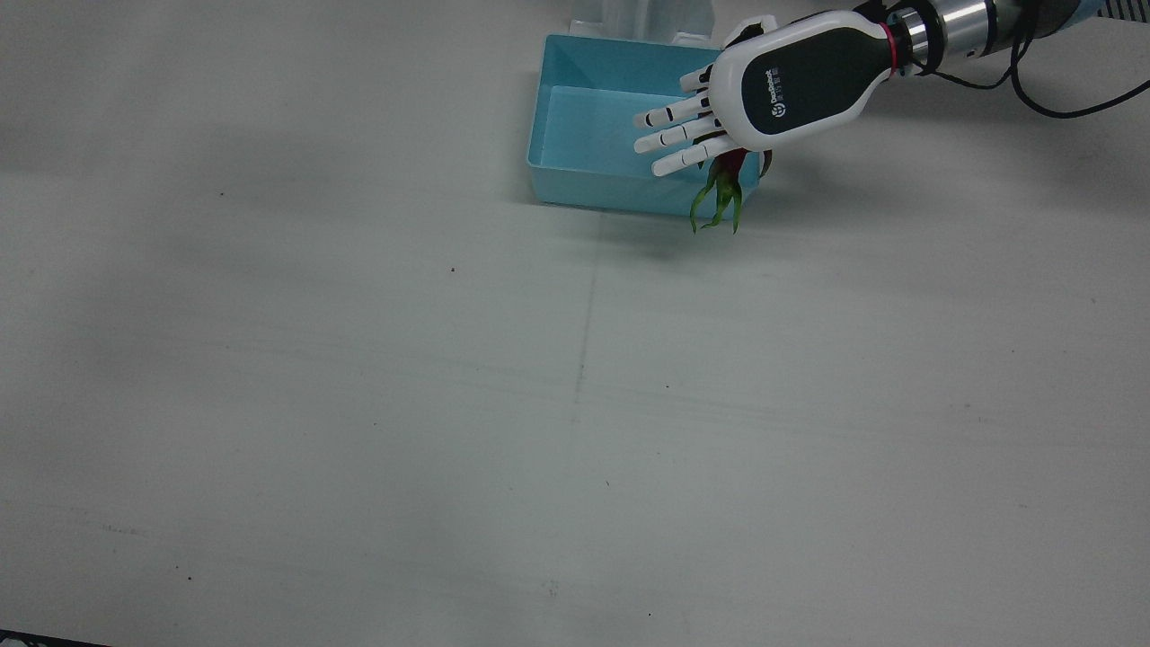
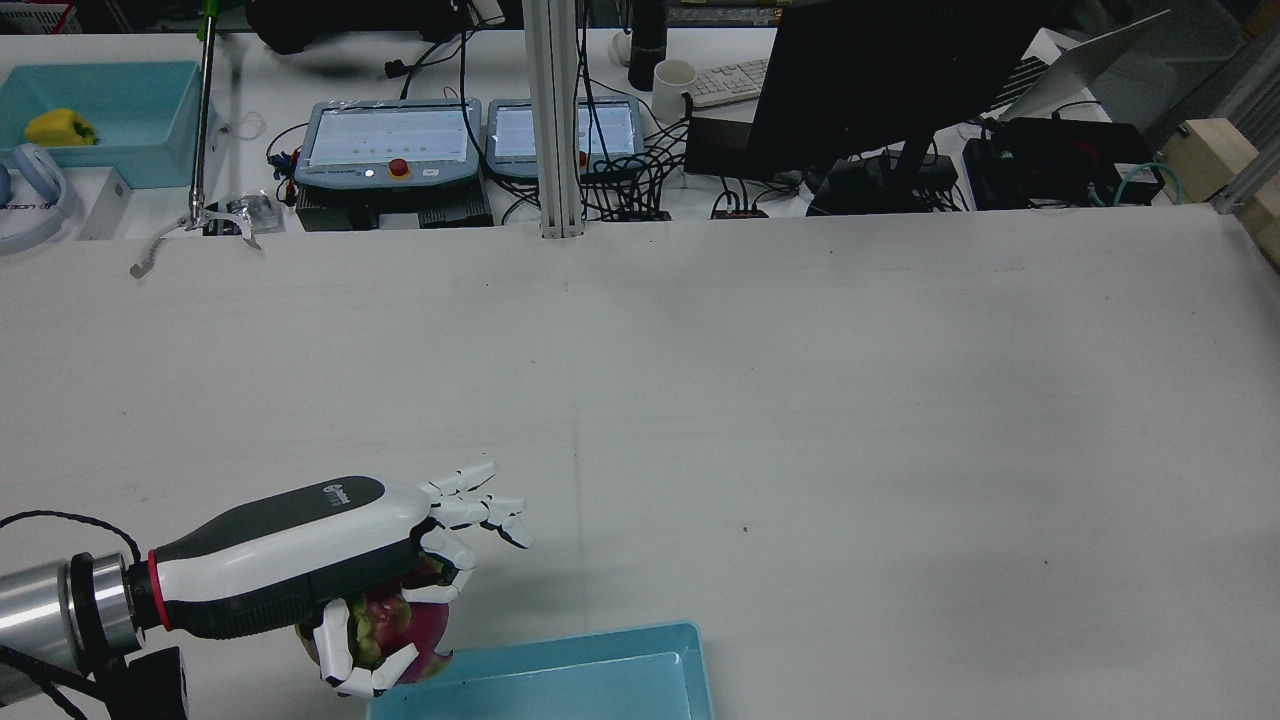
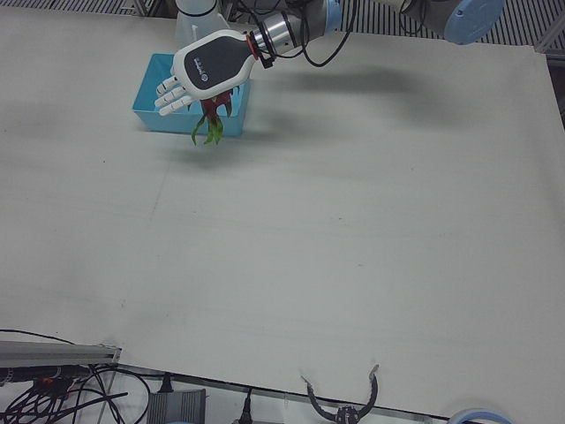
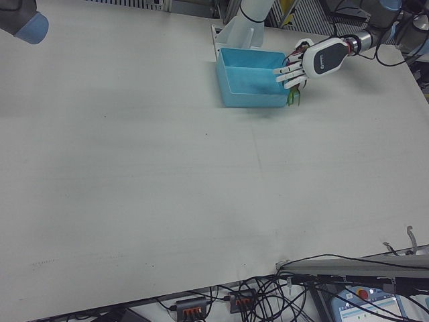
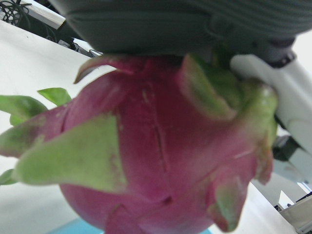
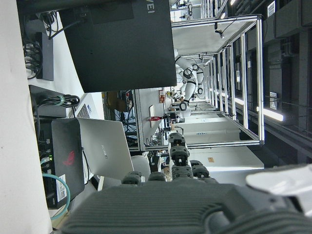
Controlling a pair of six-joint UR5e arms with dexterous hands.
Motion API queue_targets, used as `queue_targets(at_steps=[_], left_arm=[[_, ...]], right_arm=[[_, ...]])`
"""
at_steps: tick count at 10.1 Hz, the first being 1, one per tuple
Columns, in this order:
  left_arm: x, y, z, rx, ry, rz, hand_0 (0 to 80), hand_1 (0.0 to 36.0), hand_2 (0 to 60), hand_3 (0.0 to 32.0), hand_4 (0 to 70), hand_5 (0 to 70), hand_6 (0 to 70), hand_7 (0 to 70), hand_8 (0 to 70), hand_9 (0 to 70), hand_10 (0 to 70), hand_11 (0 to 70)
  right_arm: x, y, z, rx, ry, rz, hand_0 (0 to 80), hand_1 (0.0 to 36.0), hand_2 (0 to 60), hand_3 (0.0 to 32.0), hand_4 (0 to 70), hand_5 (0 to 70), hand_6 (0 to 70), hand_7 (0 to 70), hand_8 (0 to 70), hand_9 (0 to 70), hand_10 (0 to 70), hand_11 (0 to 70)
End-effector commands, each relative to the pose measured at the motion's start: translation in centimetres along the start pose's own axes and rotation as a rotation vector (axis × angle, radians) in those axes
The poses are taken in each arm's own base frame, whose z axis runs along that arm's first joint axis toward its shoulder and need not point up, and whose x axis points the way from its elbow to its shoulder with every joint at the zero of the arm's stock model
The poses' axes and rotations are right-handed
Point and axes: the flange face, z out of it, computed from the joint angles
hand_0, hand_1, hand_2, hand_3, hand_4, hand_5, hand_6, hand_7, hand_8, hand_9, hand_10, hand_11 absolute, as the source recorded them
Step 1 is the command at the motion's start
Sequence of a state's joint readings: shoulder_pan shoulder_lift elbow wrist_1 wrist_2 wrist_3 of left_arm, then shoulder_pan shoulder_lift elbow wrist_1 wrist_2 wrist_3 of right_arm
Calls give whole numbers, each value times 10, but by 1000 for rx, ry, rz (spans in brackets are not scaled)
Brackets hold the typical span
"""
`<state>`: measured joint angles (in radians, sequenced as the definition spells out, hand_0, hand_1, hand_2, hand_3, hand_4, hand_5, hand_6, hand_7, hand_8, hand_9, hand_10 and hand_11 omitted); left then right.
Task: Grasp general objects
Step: 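Lower the dragon fruit into the blue tray and open the left hand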
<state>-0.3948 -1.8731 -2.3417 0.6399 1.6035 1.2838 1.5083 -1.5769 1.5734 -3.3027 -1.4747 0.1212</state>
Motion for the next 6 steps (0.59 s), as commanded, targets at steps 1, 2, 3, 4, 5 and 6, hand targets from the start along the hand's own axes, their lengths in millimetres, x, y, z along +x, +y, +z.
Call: queue_targets(at_steps=[1,2,3,4,5,6], left_arm=[[6,63,16,-105,-19,-58,569,267,508,0,503,700,160,277,166,59,6,21],[14,68,20,-100,-24,-61,572,268,498,0,514,700,162,280,166,59,5,19],[17,76,25,-111,-39,-67,578,270,493,0,524,700,163,282,165,58,3,17],[22,83,31,-122,-45,-72,584,274,494,0,532,700,166,287,164,57,4,18],[20,82,33,-119,-58,-70,576,266,480,0,519,700,160,279,161,54,4,17],[12,79,39,-106,-82,-67,555,232,396,0,481,700,147,255,154,43,0,9]], right_arm=[[0,0,0,-1,0,0,0,0,0,0,0,0,0,0,0,0,0,0],[0,0,0,-1,0,0,0,0,0,0,0,0,0,0,0,0,0,0],[0,0,0,-1,0,0,0,0,0,0,0,0,0,0,0,0,0,0],[0,0,0,-1,0,0,0,0,0,0,0,0,0,0,0,0,0,0],[0,0,0,-1,0,0,0,0,0,0,0,0,0,0,0,0,0,0],[0,0,0,-1,0,0,0,0,0,0,0,0,0,0,0,0,0,0]])
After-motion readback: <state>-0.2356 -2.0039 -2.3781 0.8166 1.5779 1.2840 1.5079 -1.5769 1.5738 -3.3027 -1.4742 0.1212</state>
